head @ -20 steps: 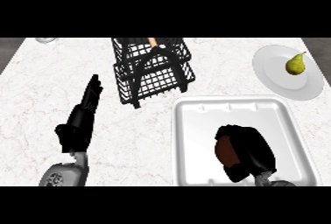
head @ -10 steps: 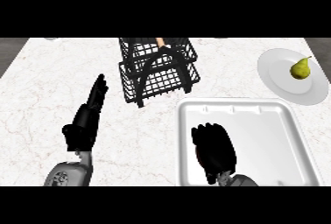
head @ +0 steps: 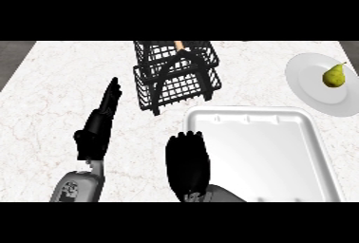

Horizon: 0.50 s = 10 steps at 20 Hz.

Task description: Pick the cupcake from the tray and place it in the tiered basket

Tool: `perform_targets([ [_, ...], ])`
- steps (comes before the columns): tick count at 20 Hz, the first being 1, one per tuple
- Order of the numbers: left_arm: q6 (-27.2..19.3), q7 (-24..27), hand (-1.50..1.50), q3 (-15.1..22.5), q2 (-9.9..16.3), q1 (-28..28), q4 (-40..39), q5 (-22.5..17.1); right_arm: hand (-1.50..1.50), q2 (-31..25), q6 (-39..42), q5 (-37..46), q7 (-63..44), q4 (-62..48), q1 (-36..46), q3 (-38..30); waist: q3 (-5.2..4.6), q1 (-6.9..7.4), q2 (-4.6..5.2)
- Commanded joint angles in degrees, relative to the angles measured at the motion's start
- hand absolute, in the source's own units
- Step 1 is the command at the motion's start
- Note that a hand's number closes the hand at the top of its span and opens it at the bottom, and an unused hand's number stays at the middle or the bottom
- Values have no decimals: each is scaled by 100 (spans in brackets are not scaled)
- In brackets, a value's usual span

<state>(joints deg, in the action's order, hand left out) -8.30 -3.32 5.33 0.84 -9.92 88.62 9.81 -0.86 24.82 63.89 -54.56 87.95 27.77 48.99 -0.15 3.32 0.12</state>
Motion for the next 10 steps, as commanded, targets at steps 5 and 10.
perform_targets([
  [5, -97, 24, 0, 26, -69, 62, 60, 53, 150, 81, 476, -746, -1812, 901, 1760, -231, 1, -134, -74],
  [10, -145, 124, 0, -9, -56, 88, -208, 105, 150, 80, 813, -1532, -2114, 1113, 2819, -977, -5, -198, -83],
])
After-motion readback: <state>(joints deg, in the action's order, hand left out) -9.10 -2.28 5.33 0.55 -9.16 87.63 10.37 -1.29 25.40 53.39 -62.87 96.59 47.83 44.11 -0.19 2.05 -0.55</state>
